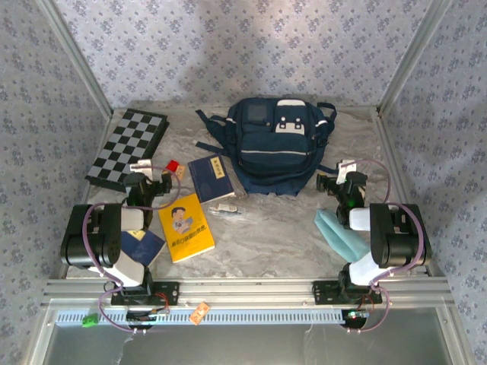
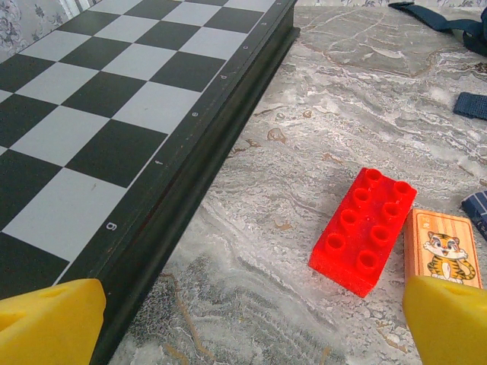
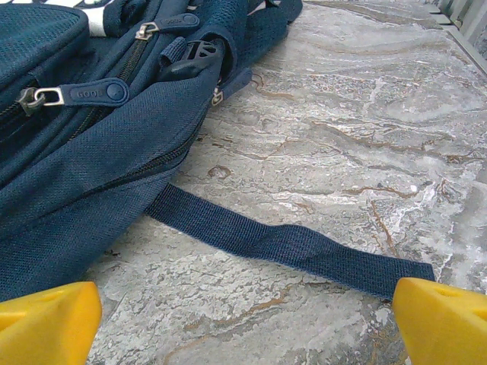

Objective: Pack the student bag
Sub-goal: Rotate the student bag at the top-center of the table.

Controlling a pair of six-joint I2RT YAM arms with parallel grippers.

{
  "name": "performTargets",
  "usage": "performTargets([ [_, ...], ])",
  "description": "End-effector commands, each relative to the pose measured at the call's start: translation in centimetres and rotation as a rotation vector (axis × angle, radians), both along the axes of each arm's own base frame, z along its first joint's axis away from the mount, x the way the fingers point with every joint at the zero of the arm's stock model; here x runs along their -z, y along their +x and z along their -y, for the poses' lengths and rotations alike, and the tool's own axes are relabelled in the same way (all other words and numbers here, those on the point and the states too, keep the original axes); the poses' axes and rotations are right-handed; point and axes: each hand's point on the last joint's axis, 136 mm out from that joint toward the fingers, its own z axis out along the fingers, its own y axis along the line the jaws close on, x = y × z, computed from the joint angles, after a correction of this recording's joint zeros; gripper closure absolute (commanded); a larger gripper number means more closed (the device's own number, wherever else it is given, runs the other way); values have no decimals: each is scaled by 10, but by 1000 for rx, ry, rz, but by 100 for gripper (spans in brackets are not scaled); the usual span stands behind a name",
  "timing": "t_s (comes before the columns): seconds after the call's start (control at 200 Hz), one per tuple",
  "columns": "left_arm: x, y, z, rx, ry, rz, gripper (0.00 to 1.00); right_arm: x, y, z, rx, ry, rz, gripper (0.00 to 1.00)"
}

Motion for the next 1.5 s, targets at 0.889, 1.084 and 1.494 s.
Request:
performTargets([
  [0.889, -99, -26, 8, -24, -188, 101, 0, -87, -23, 31, 248, 331, 9, 0],
  [1.084, -107, -49, -17, -280, -431, 73, 0, -75, -36, 19, 248, 553, -136, 0],
  [1.494, -96, -60, 51, -72, -695, -113, 0, -60, -55, -69, 50, 633, -409, 0],
])
